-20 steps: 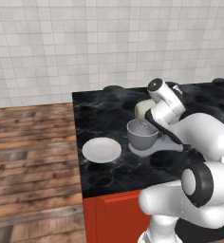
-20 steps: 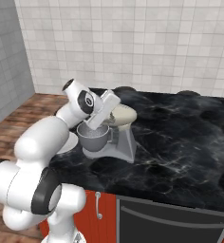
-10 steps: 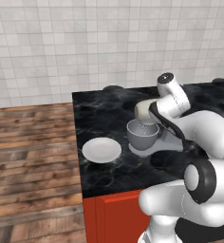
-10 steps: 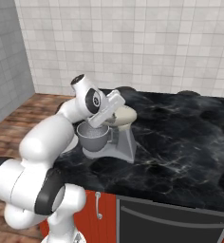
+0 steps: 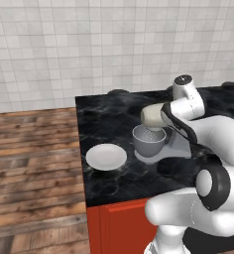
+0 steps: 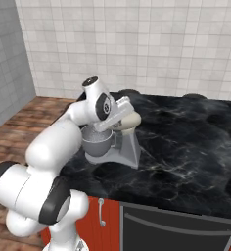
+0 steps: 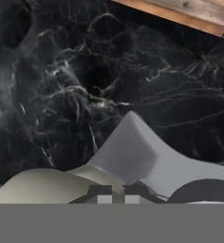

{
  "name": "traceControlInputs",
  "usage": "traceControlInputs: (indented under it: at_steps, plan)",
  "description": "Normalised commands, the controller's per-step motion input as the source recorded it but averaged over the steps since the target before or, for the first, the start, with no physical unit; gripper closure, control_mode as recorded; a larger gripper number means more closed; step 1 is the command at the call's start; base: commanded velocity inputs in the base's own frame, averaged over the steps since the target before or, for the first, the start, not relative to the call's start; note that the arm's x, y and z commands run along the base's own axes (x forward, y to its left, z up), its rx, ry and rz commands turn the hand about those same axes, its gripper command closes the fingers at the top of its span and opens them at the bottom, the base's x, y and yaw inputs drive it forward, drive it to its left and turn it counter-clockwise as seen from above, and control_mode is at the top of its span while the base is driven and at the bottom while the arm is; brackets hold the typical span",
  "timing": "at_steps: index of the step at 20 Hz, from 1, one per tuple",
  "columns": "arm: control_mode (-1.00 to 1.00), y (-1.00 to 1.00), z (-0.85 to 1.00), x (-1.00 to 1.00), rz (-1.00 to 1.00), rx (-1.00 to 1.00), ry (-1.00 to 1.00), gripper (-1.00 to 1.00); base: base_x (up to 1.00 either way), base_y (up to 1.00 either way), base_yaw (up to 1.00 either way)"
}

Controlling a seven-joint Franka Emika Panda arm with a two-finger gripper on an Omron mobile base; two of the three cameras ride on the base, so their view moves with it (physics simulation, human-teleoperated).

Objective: Add butter and sugar cubes to the stand mixer bowl and then turn on the stand mixer to begin making frosting.

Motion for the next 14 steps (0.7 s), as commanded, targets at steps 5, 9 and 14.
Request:
traceControlInputs:
  at_steps: [5,9,14]
  plan:
    - [-1.0,-0.02,-0.42,-0.14,0.0,0.1,0.0,1.0,0.0,0.0,0.0]
    - [-1.0,0.0,-0.42,-0.24,0.0,0.18,0.0,1.0,0.0,0.0,0.0]
    - [-1.0,0.0,-0.21,-0.27,0.0,0.2,-0.01,1.0,0.0,0.0,0.0]
